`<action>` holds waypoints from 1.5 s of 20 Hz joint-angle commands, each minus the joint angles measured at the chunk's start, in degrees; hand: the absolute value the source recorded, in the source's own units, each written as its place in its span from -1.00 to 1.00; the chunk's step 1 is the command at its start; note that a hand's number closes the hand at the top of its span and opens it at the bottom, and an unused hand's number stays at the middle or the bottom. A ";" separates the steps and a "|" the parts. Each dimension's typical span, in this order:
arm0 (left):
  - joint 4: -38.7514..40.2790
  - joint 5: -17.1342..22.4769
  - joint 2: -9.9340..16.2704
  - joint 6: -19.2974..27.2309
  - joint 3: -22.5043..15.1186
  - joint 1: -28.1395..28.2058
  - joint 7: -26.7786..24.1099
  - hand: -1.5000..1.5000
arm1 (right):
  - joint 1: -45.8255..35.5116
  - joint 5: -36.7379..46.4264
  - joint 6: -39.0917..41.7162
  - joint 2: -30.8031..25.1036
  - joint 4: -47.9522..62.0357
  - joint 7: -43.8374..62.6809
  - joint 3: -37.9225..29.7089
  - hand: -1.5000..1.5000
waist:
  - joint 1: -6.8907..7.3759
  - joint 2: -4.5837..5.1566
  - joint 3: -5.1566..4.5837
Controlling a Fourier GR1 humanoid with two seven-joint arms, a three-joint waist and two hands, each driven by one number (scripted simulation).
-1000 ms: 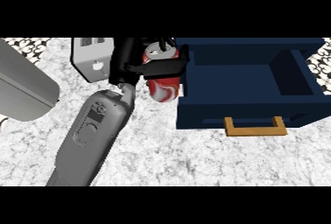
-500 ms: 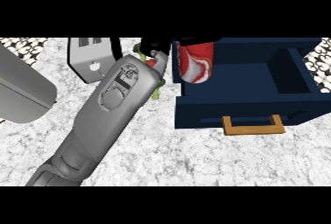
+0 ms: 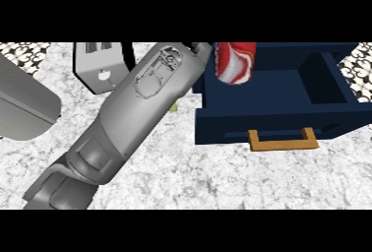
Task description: Pick up the can, place it into the drawer and close the drawer
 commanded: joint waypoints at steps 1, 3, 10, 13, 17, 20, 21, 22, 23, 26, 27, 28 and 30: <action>8.00 3.60 0.00 -0.33 -0.46 -3.30 -5.10 1.00 | 0.24 0.14 0.69 -0.01 -0.25 0.44 0.68 -1.00 | -0.74 0.22 0.01; 9.14 5.84 0.00 2.77 -2.88 -5.86 -4.12 1.00 | -3.83 -1.02 0.16 -1.46 3.54 -0.47 -1.30 -1.00 | -0.93 0.25 0.04; 15.96 10.19 0.00 1.42 -5.95 -9.65 -5.65 1.00 | -3.48 2.63 -1.38 0.01 0.87 1.84 1.84 -1.00 | -1.59 0.43 0.04; 18.06 11.59 0.00 1.95 -6.64 -10.19 -7.22 1.00 | -3.10 3.34 -1.07 0.10 2.37 0.08 1.60 -1.00 | -1.54 0.45 0.06; 18.75 13.23 0.00 4.23 -11.76 -8.25 -10.56 1.00 | -6.92 2.98 -2.27 -0.74 3.02 2.15 1.36 -1.00 | -2.33 0.72 0.07; 18.71 14.70 0.00 7.35 -14.71 -7.90 -10.38 1.00 | -6.59 2.90 -2.67 -0.17 0.98 3.84 2.27 -1.00 | -3.04 0.64 0.07; 20.07 15.29 0.00 5.65 -14.05 -7.68 -10.61 1.00 | -7.28 3.63 -3.19 0.20 3.75 2.27 1.90 -1.00 | -2.48 0.72 0.08; 22.13 14.47 0.00 5.03 -13.64 -8.49 -12.66 1.00 | -5.01 2.88 -1.39 0.26 1.45 1.99 3.01 -1.00 | -3.07 0.86 0.08; 20.30 15.34 0.00 6.76 -16.01 -8.70 -10.69 1.00 | -7.60 3.35 -2.48 -0.50 2.54 2.06 2.04 -1.00 | -3.09 0.75 0.09; 22.23 15.92 0.00 5.93 -16.81 -6.49 -13.07 1.00 | -6.78 2.79 -1.69 -0.85 3.15 1.57 1.62 -1.00 | -3.19 0.85 0.09; 24.09 15.87 0.00 5.59 -16.42 -7.84 -13.41 1.00 | -9.93 2.37 -2.72 -1.39 3.47 3.97 1.61 -1.00 | -3.73 1.27 0.09; 23.03 16.32 0.00 6.52 -17.69 -7.78 -12.94 1.00 | -9.30 2.22 -2.23 -0.80 4.97 1.88 1.68 -1.00 | -3.98 1.17 0.13; 20.88 17.22 0.00 8.36 -19.80 -5.74 -13.78 1.00 | -9.22 3.97 -2.16 -1.10 6.49 -0.10 1.64 -1.00 | -4.03 1.09 0.13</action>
